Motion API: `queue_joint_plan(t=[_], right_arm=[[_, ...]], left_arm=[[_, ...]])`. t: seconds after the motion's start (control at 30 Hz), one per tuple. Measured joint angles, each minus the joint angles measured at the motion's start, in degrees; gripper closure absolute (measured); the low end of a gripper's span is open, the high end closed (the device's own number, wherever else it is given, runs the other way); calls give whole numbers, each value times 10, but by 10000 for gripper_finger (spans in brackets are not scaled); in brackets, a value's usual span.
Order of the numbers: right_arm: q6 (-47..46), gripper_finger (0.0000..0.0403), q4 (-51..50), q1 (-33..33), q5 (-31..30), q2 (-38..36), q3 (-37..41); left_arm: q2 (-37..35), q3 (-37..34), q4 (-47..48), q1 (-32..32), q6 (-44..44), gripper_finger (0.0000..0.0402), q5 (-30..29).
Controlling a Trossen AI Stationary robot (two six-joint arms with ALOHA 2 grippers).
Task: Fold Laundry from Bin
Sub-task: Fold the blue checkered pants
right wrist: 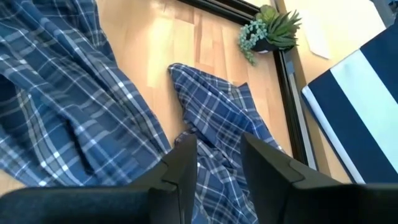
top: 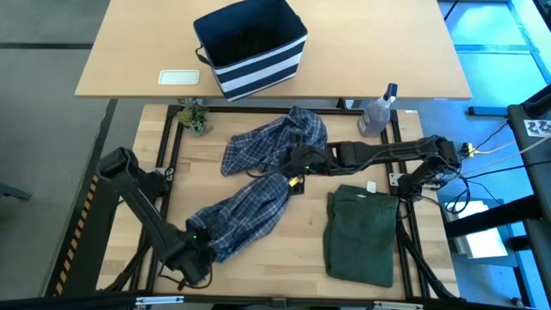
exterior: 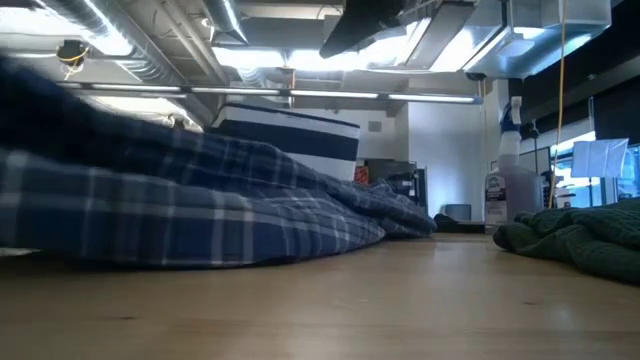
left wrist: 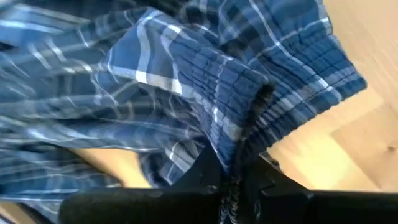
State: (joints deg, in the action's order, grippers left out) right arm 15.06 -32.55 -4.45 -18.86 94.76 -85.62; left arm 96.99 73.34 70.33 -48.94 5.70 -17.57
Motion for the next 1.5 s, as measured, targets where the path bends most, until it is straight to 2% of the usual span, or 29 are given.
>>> queue_joint_plan(t=[0.23, 0.43, 0.53, 0.67, 0.77, 1.2, 1.33, 1.5], right_arm=[[1, 279, -12, 0, 4, 0, 0], [-7, 279, -27, 0, 4, 0, 0], [-13, 279, -30, 0, 4, 0, 0], [-13, 279, -31, 0, 2, 0, 0], [-13, 279, -32, 0, -1, 1, 0], [-16, 279, -32, 0, -11, 1, 0], [-18, 279, -38, 0, -8, 1, 0], [-27, 279, -51, 0, 53, 7, 0]], left_arm=[[15, 0, -46, -25, 55, 395, 12], [16, -9, -75, -38, 82, 395, 50], [16, -20, -47, -39, 106, 378, 52], [16, -31, 35, -38, 161, 339, 54], [12, -22, 53, -37, 179, 318, 54], [-32, 80, 51, -57, 227, 304, -43], [-32, 67, 35, -59, 227, 304, -127], [-32, 17, -22, -34, 222, 303, -161]])
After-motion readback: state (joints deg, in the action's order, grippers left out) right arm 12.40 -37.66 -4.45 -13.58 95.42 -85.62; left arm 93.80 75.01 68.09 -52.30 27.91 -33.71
